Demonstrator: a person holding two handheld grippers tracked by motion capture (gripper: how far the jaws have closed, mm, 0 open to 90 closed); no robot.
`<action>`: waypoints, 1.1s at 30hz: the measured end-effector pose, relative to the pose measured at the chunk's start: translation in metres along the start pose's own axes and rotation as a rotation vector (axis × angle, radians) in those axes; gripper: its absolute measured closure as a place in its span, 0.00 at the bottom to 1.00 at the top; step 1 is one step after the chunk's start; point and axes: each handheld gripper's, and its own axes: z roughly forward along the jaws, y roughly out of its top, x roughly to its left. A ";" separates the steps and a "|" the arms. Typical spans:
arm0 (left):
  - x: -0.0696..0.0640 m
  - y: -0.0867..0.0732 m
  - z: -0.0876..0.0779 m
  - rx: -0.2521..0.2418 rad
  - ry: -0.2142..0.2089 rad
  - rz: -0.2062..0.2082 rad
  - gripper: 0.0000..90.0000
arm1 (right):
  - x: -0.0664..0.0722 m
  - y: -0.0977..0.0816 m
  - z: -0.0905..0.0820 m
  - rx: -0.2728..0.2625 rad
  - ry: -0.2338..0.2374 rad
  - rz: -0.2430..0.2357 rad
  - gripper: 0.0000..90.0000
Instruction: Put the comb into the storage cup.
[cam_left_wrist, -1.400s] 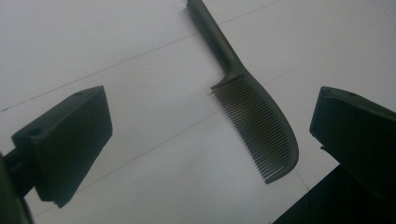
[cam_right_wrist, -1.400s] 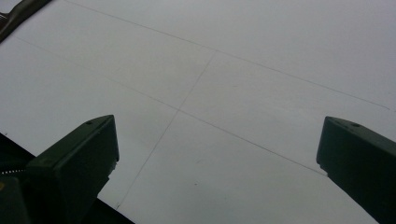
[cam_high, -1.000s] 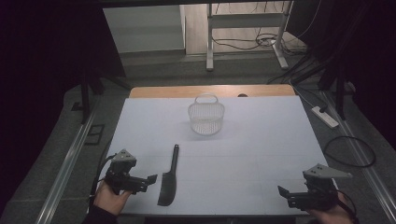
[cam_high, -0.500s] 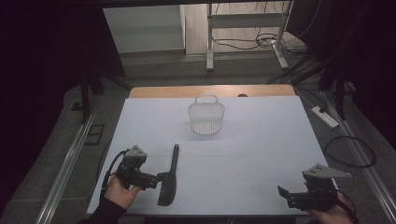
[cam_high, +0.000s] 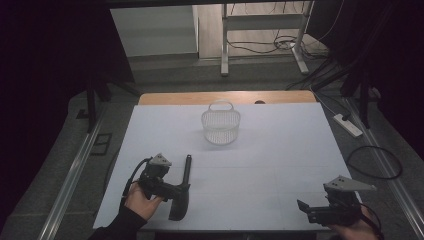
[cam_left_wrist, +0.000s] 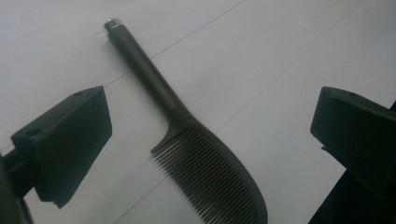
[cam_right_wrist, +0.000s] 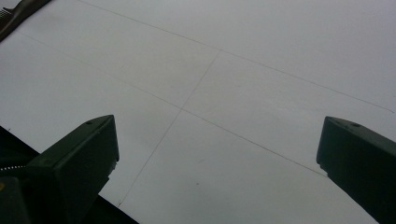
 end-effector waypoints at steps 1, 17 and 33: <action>0.000 0.000 0.000 0.000 0.000 0.000 0.00 | 0.000 0.000 0.000 0.000 0.000 0.000 0.00; -0.015 0.024 0.022 0.040 -0.028 0.049 0.00 | 0.000 0.000 0.001 0.005 0.006 -0.006 0.00; -0.016 0.019 0.022 0.077 -0.039 0.080 0.82 | 0.001 0.001 0.001 0.013 0.009 -0.012 0.01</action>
